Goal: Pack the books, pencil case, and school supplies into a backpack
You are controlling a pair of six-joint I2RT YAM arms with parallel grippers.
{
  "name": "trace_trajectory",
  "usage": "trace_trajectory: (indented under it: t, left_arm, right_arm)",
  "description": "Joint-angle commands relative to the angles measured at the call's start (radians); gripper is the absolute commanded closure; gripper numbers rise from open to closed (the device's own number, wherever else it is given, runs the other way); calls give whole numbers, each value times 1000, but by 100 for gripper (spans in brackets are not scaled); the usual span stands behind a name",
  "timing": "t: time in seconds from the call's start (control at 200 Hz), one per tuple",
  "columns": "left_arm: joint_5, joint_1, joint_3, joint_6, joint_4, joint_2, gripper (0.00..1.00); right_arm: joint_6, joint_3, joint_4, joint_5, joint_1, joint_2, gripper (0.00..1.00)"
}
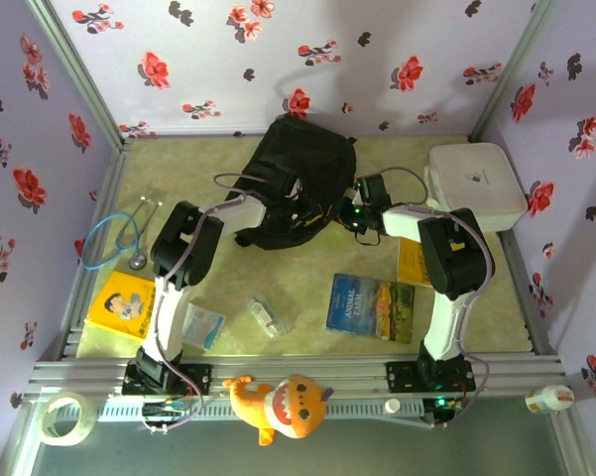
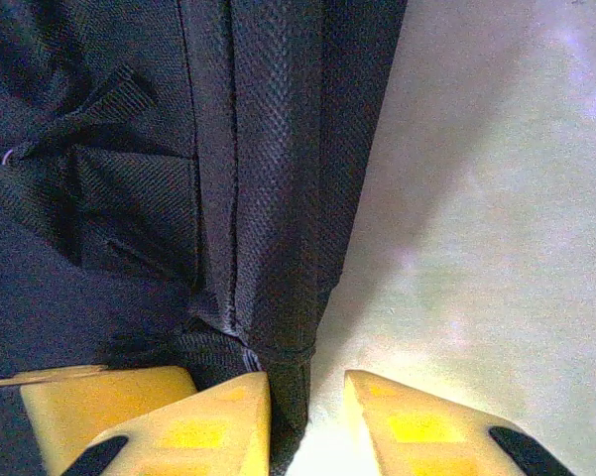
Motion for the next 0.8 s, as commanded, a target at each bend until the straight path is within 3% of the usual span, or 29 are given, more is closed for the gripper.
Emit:
trace_trajectory:
  t: [0.0,0.27,0.795]
  left_arm:
    - [-25,-11,35,7,29,26,80]
    - [-24,-11,65,12,28,47,74]
    - [-38,-11,128,9,-15,91,78]
  right_arm:
    - [6,-29,-70,-6,-1,-3,75]
    - [9,-32,-73,-2,-1,-2,75]
    - [9,-34,-67,-2,0,4,77]
